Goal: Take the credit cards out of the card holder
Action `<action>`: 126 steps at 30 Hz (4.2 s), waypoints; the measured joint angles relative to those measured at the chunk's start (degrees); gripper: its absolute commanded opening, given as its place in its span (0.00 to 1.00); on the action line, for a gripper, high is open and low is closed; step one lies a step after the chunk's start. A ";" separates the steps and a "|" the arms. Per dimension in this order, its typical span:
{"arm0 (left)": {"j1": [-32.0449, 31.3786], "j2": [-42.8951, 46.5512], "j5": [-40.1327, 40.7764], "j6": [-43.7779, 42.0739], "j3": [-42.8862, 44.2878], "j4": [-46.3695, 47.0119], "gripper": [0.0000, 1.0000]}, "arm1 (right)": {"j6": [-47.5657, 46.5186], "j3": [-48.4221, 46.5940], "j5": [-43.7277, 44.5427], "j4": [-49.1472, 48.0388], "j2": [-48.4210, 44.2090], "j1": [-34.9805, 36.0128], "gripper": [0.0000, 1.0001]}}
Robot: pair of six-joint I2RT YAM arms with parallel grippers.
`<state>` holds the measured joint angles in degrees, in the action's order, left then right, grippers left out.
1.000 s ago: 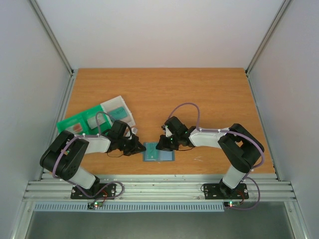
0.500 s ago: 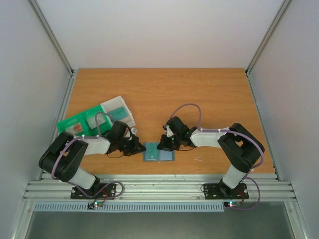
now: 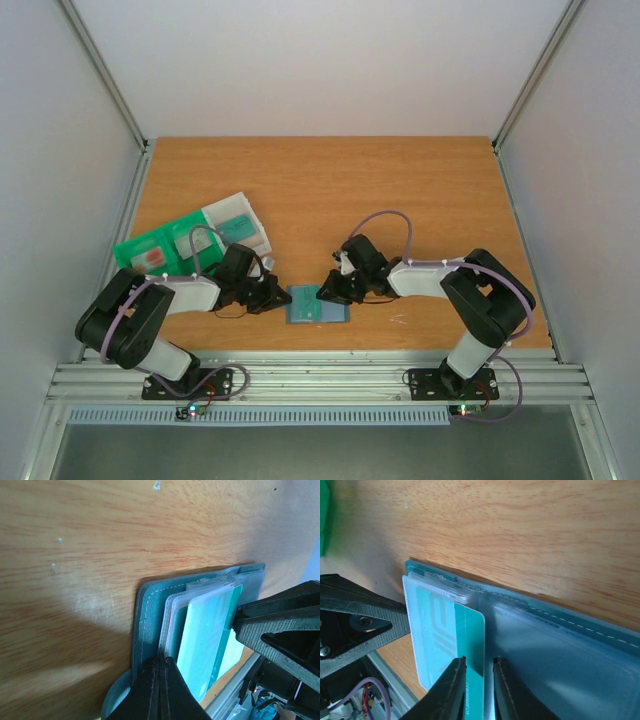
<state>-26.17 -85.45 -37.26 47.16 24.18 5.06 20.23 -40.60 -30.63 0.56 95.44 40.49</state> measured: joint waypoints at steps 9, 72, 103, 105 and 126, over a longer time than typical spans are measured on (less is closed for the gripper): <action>0.00 0.37 0.20 -0.02 -0.20 -0.04 0.00 | 0.79 -0.24 -1.60 -3.34 1.86 0.00 0.13; 0.09 42.73 7.26 9.81 8.63 -24.28 0.78 | 10.62 -1.68 6.75 4.59 -30.36 -3.21 0.01; 0.09 41.72 9.03 36.98 -2.56 12.94 0.52 | 23.45 -1.49 13.42 -18.49 -27.47 1.38 0.01; 0.09 41.42 8.35 37.11 -2.56 14.51 0.52 | 23.76 -1.49 13.09 -18.93 -27.12 1.40 0.01; 0.15 38.77 4.79 34.40 -2.54 18.93 0.00 | 25.55 0.00 10.75 -22.71 -26.27 1.84 0.09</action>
<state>-26.02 -46.68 -32.47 81.56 21.65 23.99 45.78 -40.60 -19.88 -22.15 69.17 42.33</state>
